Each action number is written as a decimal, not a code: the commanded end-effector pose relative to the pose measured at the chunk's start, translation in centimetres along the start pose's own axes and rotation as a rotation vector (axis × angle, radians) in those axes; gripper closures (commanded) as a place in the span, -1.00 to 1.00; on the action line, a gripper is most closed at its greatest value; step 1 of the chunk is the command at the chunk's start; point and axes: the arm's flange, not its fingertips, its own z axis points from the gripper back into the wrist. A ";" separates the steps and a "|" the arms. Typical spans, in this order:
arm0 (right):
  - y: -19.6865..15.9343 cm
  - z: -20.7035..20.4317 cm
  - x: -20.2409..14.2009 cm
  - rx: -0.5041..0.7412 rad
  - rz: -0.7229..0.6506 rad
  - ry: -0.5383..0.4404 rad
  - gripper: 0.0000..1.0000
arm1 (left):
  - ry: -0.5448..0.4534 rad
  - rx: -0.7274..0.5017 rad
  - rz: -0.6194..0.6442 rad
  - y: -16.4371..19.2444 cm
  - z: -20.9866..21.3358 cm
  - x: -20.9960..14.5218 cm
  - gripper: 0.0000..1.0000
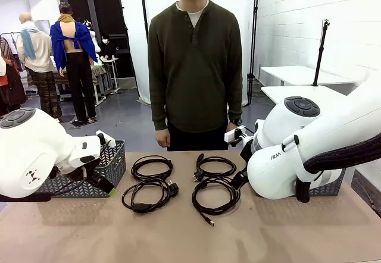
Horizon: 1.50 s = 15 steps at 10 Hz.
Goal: Organize the cables according to human instructions.
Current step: Pick up a bundle of cables and place it in the basket indicated by the human.
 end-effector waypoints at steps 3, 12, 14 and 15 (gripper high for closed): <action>-0.7 3.8 0.9 0.040 0.044 -0.052 -1.00 | -0.067 -0.033 -0.047 0.0 3.2 1.6 -1.00; -2.8 12.0 -1.7 0.249 0.239 -0.171 -1.00 | -0.154 -0.322 -0.264 3.2 13.0 4.3 -1.00; -3.1 13.2 -2.6 0.276 0.244 -0.203 -1.00 | -0.180 -0.316 -0.325 3.6 14.1 4.2 -1.00; -3.2 14.0 -3.0 0.284 0.241 -0.231 -1.00 | -0.199 -0.323 -0.351 3.7 14.2 4.2 -1.00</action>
